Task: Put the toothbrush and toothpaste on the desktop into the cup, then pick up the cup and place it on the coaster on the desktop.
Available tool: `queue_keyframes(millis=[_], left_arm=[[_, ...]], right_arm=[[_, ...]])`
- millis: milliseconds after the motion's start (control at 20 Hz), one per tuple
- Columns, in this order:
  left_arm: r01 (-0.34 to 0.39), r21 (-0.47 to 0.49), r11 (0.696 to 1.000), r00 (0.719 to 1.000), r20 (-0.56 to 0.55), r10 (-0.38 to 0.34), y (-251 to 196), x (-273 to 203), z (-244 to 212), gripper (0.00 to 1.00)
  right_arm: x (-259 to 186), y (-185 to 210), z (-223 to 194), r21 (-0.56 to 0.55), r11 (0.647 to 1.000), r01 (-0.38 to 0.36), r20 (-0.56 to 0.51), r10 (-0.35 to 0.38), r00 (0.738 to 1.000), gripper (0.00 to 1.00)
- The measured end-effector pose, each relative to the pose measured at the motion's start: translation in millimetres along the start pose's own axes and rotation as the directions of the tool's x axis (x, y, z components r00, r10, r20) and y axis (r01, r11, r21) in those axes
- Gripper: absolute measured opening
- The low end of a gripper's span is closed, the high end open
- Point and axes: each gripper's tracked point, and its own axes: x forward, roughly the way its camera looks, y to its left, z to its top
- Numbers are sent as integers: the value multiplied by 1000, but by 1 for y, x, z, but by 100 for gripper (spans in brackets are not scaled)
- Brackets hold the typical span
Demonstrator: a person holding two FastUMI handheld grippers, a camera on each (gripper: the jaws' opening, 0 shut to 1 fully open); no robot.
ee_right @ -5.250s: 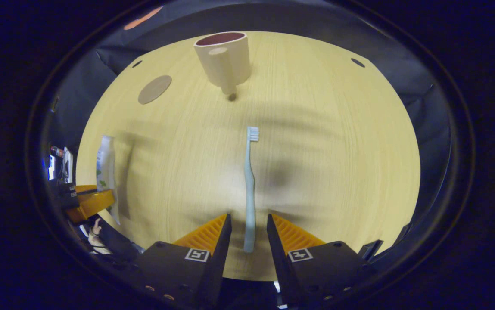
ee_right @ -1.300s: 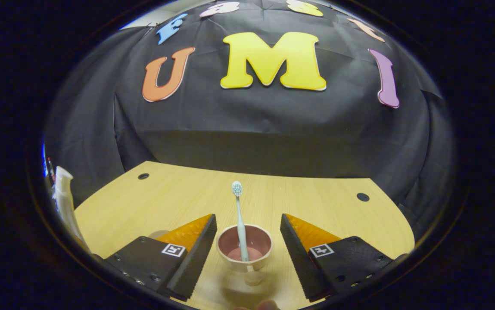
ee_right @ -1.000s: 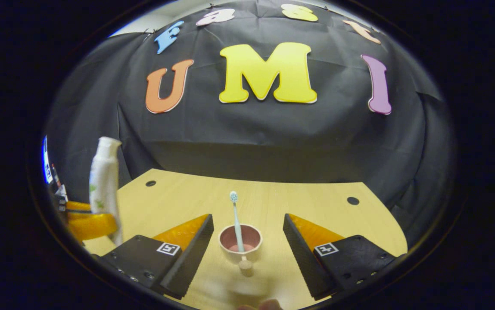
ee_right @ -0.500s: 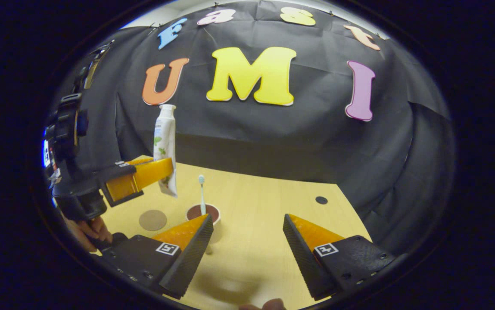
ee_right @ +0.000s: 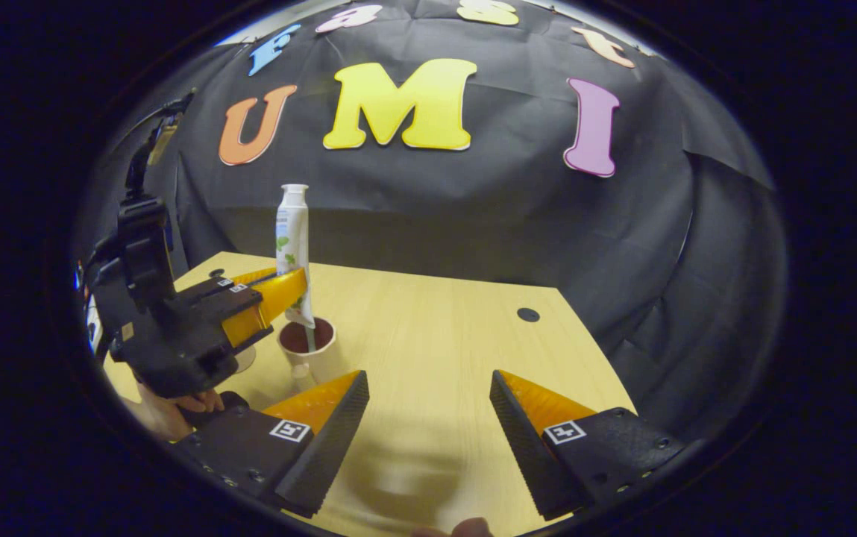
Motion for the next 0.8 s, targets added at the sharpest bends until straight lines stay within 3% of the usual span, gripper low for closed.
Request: queue_keyframes(millis=[400, 500, 600, 650, 800], left_arm=[[-45, -26, 999, 996, -82, 43, 3, -6, -44, 19], [-59, -7, 998, 997, -55, 58, 5, -13, -37, 31], [-45, -12, 999, 997, -60, 45, 4, -15, -37, 52], [-48, -19, 999, 996, -75, 46, 7, -18, -40, 78], [-100, -60, 993, 991, -99, 94, 22, -35, -41, 96]], right_arm=[[-3, 3, -23, -5, 1000, -10, -49, 10, 999, 97], [-4, 6, -29, 0, 1000, -12, -60, 12, 998, 96], [-4, 14, -30, 0, 1000, -24, -65, 24, 998, 96], [-6, 18, -29, -3, 1000, -31, -62, 31, 998, 96], [-8, 25, -20, -15, 999, -44, -47, 43, 998, 96]])
